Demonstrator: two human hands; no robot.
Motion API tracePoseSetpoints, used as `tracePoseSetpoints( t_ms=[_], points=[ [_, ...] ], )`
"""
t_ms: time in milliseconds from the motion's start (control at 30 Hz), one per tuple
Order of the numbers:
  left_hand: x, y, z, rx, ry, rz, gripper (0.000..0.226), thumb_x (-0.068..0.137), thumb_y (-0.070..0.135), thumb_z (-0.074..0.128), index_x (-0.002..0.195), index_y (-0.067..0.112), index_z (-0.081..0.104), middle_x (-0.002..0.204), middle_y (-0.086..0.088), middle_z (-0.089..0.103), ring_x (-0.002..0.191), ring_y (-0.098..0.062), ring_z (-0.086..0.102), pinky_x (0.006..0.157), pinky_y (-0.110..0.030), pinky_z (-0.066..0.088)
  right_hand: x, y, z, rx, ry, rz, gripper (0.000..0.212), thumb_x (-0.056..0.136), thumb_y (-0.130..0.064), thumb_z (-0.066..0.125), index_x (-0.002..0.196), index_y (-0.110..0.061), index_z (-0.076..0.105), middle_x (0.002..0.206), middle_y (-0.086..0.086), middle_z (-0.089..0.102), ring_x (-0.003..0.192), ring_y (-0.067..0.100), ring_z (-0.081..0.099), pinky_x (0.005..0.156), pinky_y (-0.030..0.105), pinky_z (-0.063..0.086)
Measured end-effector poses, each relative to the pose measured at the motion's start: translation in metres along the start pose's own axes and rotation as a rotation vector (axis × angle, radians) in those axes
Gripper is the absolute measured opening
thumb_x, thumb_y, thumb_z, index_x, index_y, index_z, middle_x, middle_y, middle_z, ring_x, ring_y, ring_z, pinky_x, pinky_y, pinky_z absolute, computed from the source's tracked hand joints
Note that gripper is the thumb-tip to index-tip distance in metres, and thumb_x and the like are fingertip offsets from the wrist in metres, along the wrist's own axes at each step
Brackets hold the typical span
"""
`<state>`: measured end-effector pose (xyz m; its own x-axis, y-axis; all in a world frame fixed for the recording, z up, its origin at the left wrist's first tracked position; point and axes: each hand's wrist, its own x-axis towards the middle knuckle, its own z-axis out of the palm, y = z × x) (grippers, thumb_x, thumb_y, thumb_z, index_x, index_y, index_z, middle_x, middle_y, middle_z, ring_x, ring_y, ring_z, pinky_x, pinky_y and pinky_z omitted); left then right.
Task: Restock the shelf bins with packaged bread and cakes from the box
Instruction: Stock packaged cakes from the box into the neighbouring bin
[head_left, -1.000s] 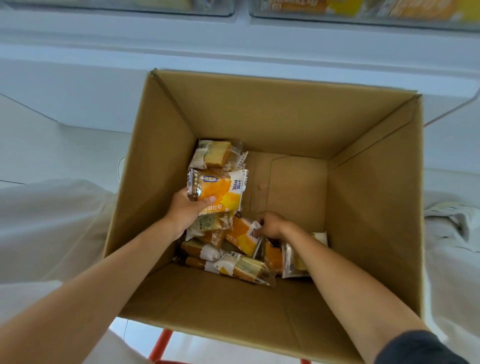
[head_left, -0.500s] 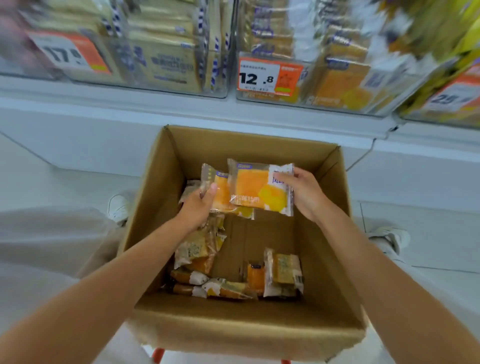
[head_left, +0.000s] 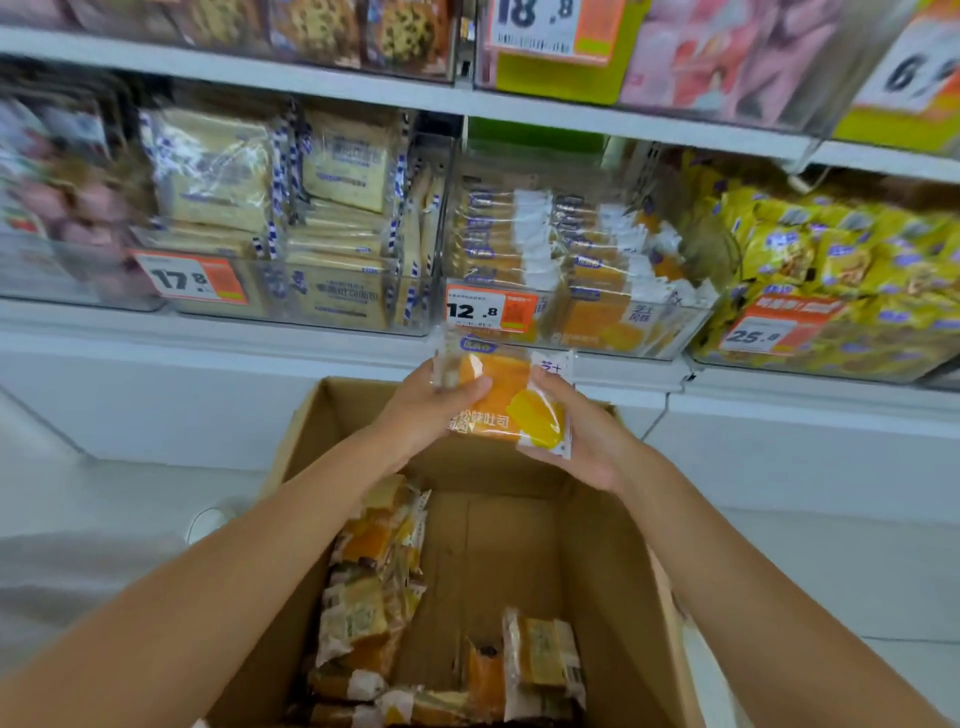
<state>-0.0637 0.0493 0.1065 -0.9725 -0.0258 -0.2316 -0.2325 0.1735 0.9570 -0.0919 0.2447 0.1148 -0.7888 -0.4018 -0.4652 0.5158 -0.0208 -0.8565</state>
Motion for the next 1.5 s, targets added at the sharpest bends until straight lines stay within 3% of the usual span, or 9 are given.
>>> tracePoseSetpoints(
  t_ms=[167, 333, 467, 600, 833, 1067, 1167, 1367, 1500],
  points=[
    [0.029, 0.052, -0.016, 0.311, 0.033, 0.239, 0.076, 0.071, 0.085, 0.052, 0.115, 0.024, 0.065, 0.102, 0.007, 0.070, 0.090, -0.005, 0.065, 0.082, -0.025, 0.052, 0.009, -0.057, 0.000, -0.153, 0.101, -0.239, 0.071, 0.051, -0.043, 0.090, 0.115, -0.021, 0.067, 0.116, 0.003, 0.072, 0.110, 0.021, 0.067, 0.104, 0.045, 0.046],
    [0.088, 0.106, -0.052, 0.393, 0.458, 0.442, 0.042, 0.101, 0.050, 0.040, 0.078, 0.017, 0.051, 0.066, 0.010, 0.047, 0.060, -0.001, 0.043, 0.056, -0.020, 0.030, 0.044, -0.115, -0.009, -0.224, 0.200, -0.400, 0.080, 0.043, -0.045, 0.091, 0.116, -0.023, 0.066, 0.109, -0.003, 0.074, 0.109, 0.021, 0.067, 0.106, 0.048, 0.044],
    [0.150, 0.112, -0.075, 0.457, 0.413, 0.419, 0.037, 0.102, 0.043, 0.044, 0.100, 0.012, 0.065, 0.075, 0.007, 0.055, 0.068, -0.004, 0.049, 0.059, -0.015, 0.033, 0.095, -0.155, -0.016, -0.253, 0.236, -0.500, 0.072, 0.052, -0.036, 0.087, 0.118, -0.019, 0.065, 0.106, -0.003, 0.075, 0.104, 0.017, 0.069, 0.102, 0.041, 0.048],
    [0.179, 0.100, -0.082, 0.366, 0.350, 0.438, 0.044, 0.095, 0.038, 0.059, 0.135, 0.017, 0.057, 0.104, 0.004, 0.063, 0.106, -0.010, 0.057, 0.090, -0.021, 0.038, 0.156, -0.191, -0.026, -0.314, 0.365, -0.547, 0.116, 0.024, -0.063, 0.093, 0.127, -0.019, 0.060, 0.116, 0.000, 0.071, 0.111, 0.021, 0.065, 0.105, 0.045, 0.044],
    [0.183, 0.089, -0.081, 0.300, 0.391, 0.515, 0.035, 0.093, 0.042, 0.060, 0.126, 0.031, 0.062, 0.096, 0.018, 0.060, 0.092, 0.009, 0.055, 0.074, -0.010, 0.036, 0.239, -0.237, -0.018, -0.439, 0.375, -0.682, 0.030, 0.075, -0.028, 0.082, 0.101, -0.026, 0.068, 0.093, -0.011, 0.070, 0.077, -0.006, 0.065, 0.067, 0.015, 0.049],
    [0.190, 0.088, -0.082, 0.263, 0.401, 0.502, 0.026, 0.091, 0.044, 0.061, 0.115, 0.037, 0.063, 0.085, 0.006, 0.062, 0.090, 0.001, 0.061, 0.076, -0.015, 0.042, 0.265, -0.230, -0.026, -0.615, 0.454, -0.703, 0.079, 0.059, -0.048, 0.089, 0.126, -0.021, 0.058, 0.112, -0.006, 0.067, 0.101, 0.012, 0.064, 0.088, 0.026, 0.051],
    [0.194, 0.088, -0.081, 0.233, 0.409, 0.499, 0.024, 0.090, 0.043, 0.063, 0.113, 0.036, 0.065, 0.069, 0.008, 0.052, 0.066, -0.001, 0.055, 0.074, -0.027, 0.045, 0.283, -0.230, -0.034, -0.685, 0.484, -0.819, 0.111, 0.039, -0.071, 0.081, 0.132, -0.018, 0.050, 0.120, -0.001, 0.067, 0.108, 0.017, 0.065, 0.096, 0.039, 0.054],
    [0.192, 0.088, -0.081, 0.219, 0.401, 0.500, 0.025, 0.091, 0.042, 0.062, 0.115, 0.034, 0.065, 0.065, 0.010, 0.046, 0.059, -0.001, 0.048, 0.070, -0.026, 0.042, 0.279, -0.227, -0.027, -0.845, 0.566, -0.810, 0.075, 0.084, -0.045, 0.071, 0.140, -0.010, 0.034, 0.135, 0.005, 0.055, 0.120, 0.021, 0.056, 0.092, 0.024, 0.042],
    [0.192, 0.088, -0.081, 0.211, 0.403, 0.501, 0.026, 0.091, 0.042, 0.062, 0.116, 0.034, 0.065, 0.061, 0.011, 0.045, 0.056, -0.002, 0.047, 0.066, -0.026, 0.041, 0.269, -0.229, -0.026, -0.886, 0.524, -0.748, 0.117, 0.071, -0.073, 0.067, 0.155, -0.015, 0.008, 0.154, 0.004, 0.036, 0.139, 0.022, 0.038, 0.110, 0.027, 0.032]
  ],
)
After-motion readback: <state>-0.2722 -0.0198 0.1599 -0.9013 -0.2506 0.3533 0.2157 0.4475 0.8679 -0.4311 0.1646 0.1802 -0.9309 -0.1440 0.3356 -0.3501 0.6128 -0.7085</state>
